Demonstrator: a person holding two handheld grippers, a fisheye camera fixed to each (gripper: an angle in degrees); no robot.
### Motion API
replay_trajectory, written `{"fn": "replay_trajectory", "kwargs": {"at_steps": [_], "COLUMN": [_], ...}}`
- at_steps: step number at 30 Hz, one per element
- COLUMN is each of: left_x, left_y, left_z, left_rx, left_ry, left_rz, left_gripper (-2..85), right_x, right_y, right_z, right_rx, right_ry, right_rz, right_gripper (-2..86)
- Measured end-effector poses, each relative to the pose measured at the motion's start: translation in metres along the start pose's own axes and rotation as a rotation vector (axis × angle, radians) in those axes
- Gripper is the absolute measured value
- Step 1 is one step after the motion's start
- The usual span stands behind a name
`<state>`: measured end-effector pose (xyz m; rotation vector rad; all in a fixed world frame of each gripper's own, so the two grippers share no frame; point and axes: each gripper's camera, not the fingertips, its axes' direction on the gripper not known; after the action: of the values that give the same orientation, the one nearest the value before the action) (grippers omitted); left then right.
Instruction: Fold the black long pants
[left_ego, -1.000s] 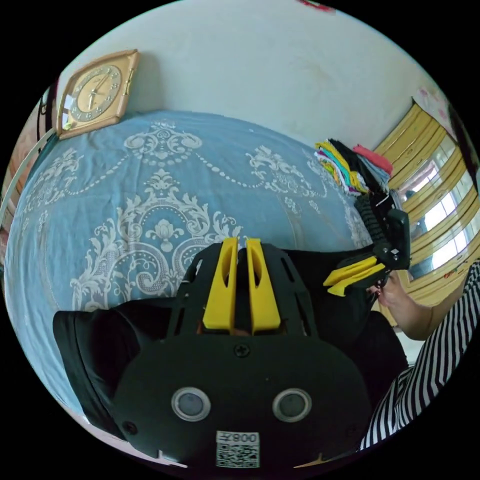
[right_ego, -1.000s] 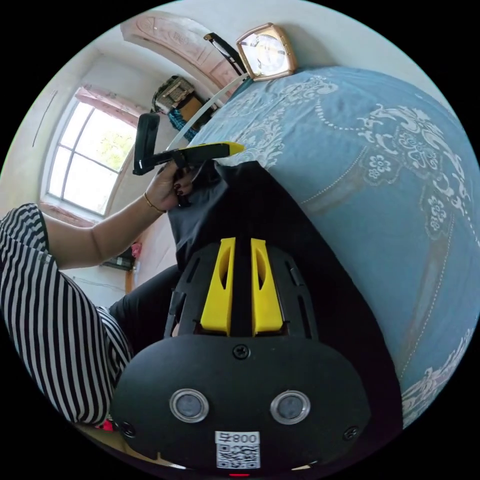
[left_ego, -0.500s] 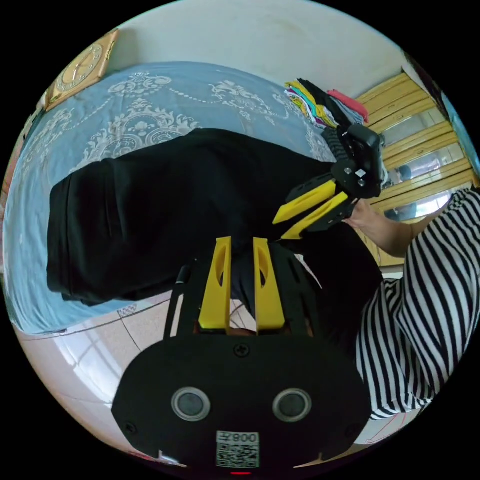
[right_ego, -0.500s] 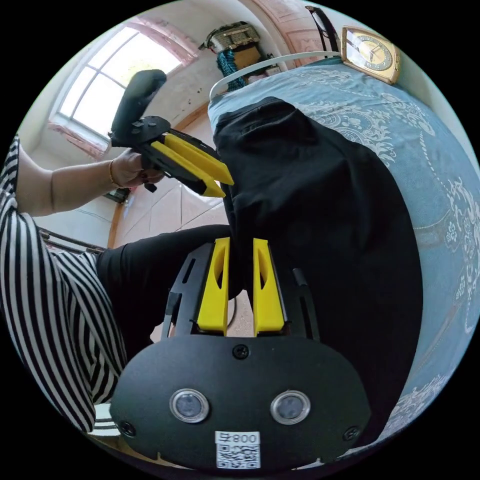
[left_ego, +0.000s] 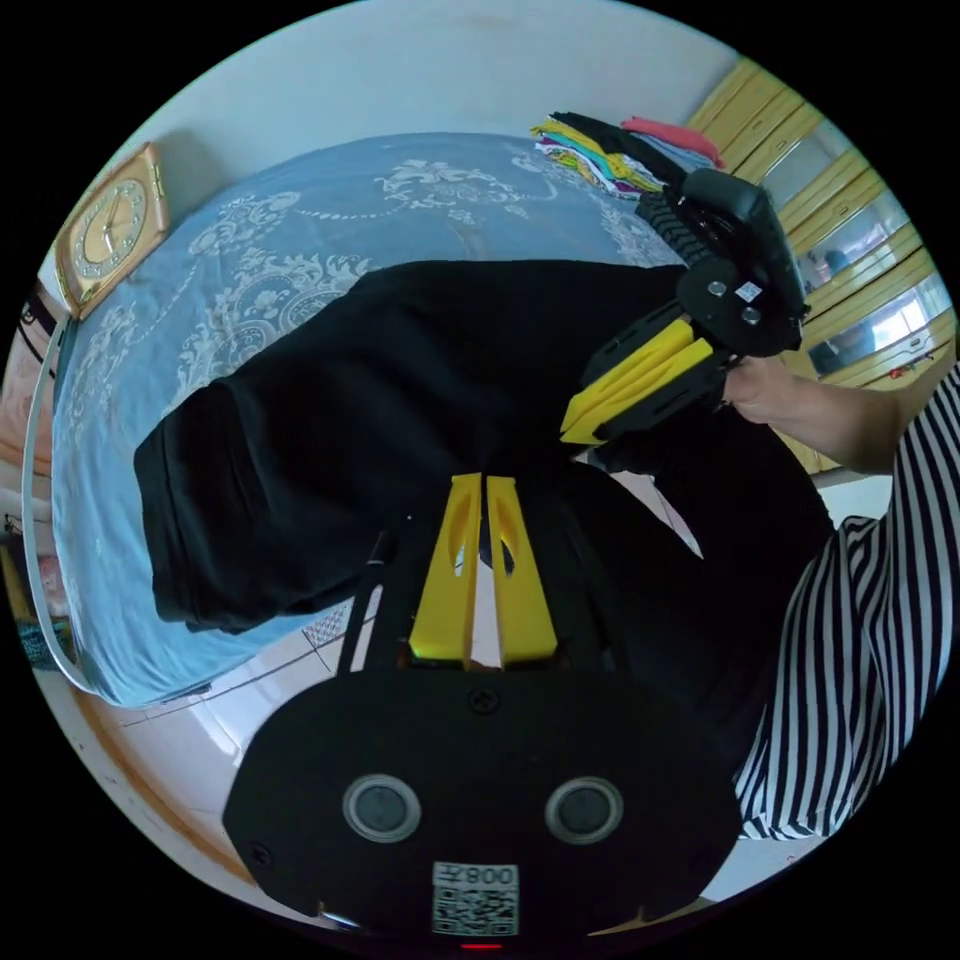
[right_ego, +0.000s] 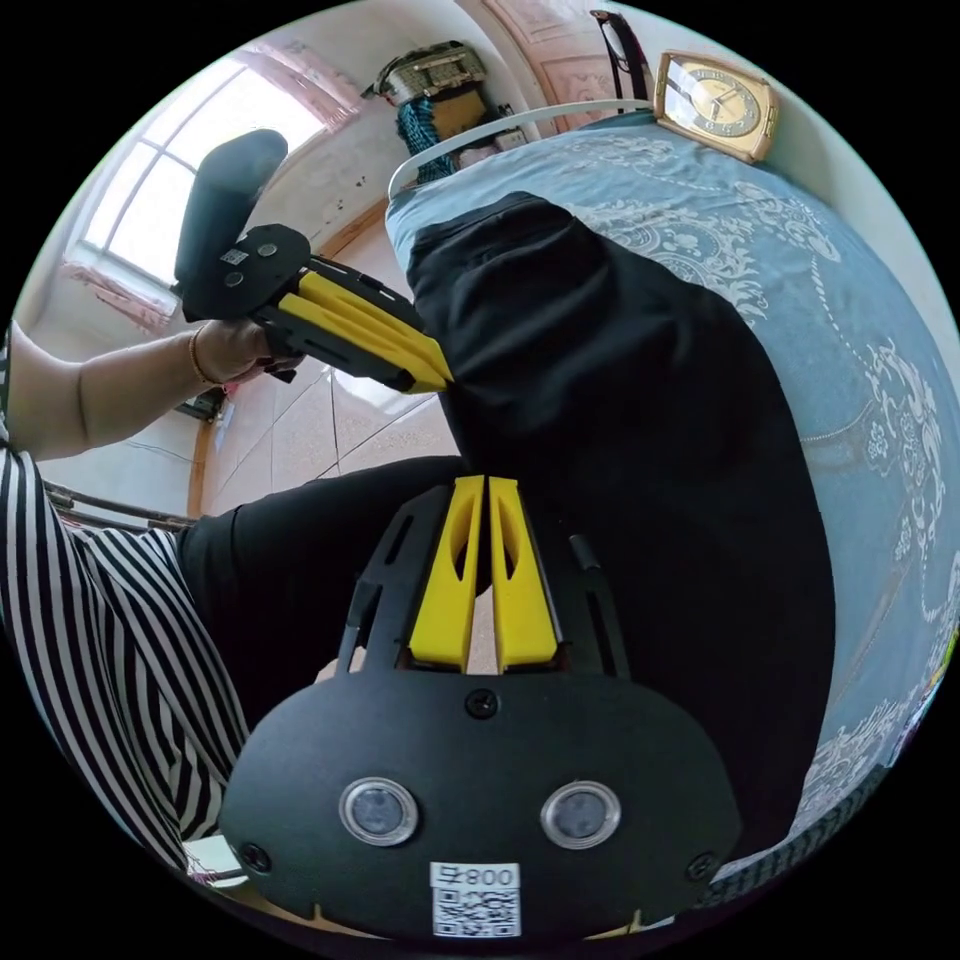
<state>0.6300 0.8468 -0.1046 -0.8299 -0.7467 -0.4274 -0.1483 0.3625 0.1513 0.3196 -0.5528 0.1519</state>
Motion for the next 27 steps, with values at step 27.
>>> {"fn": "replay_trajectory", "kwargs": {"at_steps": [27], "left_x": [-0.108], "left_y": [0.162], "left_z": [0.043], "left_rx": [0.446], "left_ry": [0.535], "left_rz": [-0.928], "left_gripper": [3.0], "right_x": [0.006], "right_y": [0.072], "right_z": [-0.018], "right_rx": [-0.069], "right_ry": [-0.069], "right_rz": [0.102], "right_gripper": [0.8]}}
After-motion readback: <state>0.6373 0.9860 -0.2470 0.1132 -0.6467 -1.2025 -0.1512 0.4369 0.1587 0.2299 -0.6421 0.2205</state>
